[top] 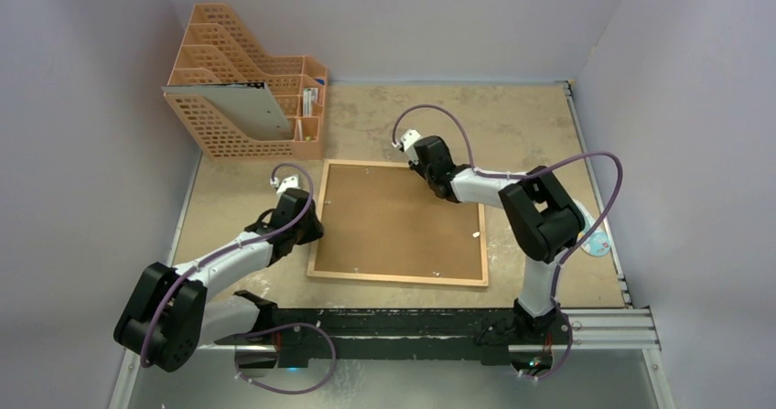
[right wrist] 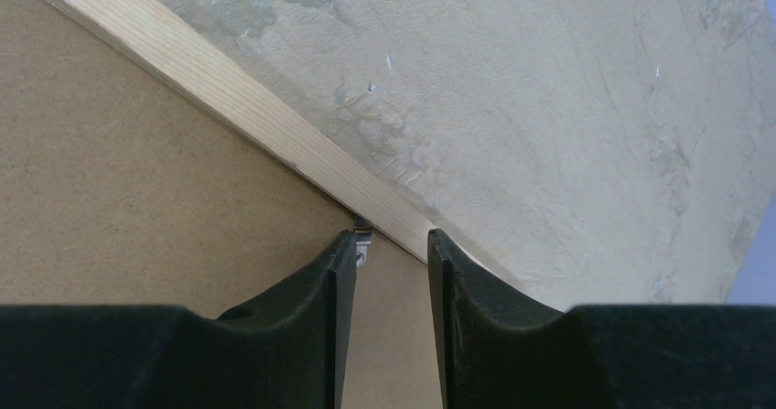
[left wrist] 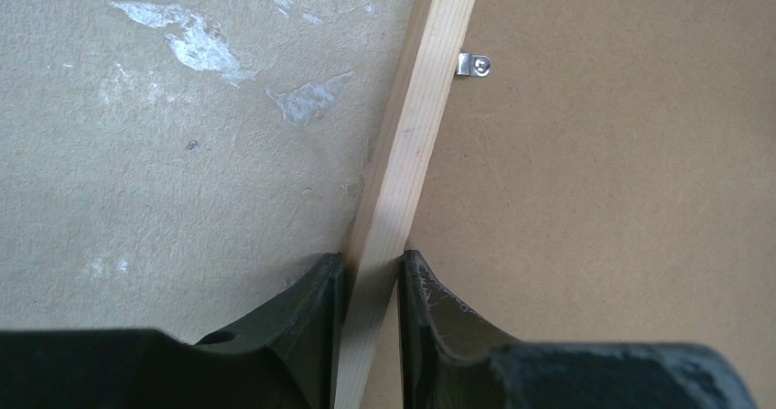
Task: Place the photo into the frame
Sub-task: Install the photo frame at the center of the board.
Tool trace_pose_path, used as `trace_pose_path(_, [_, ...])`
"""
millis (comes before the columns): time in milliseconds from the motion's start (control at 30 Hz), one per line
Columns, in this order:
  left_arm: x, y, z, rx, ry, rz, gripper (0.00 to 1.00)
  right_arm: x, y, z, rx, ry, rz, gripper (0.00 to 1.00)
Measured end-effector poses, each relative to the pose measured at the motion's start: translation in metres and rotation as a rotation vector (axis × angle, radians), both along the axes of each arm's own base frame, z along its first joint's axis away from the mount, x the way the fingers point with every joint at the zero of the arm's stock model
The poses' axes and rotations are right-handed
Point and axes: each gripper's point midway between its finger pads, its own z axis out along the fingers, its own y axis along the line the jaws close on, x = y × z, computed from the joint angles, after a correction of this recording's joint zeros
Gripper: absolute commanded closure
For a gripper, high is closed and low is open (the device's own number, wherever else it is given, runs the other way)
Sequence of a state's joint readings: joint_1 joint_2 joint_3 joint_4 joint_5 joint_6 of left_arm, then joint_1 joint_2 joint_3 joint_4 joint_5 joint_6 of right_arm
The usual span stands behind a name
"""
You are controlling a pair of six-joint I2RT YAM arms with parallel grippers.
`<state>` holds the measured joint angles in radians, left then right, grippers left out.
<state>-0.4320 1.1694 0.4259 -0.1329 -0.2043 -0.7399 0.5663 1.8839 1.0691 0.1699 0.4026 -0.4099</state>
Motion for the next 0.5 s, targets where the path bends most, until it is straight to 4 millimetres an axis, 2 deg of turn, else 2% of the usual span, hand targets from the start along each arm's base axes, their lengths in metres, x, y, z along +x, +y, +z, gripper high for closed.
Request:
trace_pose_path(233, [0.001,-0.002,0.0,-0.006,-0.002,-0.004,0.85,0.012,0.003,0.0,0.023,-0.036,-0.07,0.64])
trace_pose_path(500, [0.002,-0.003,0.0,-0.013,-0.005,-0.007,0.85,0.031,0.005,0.0,0.105,-0.069,-0.254,0.67])
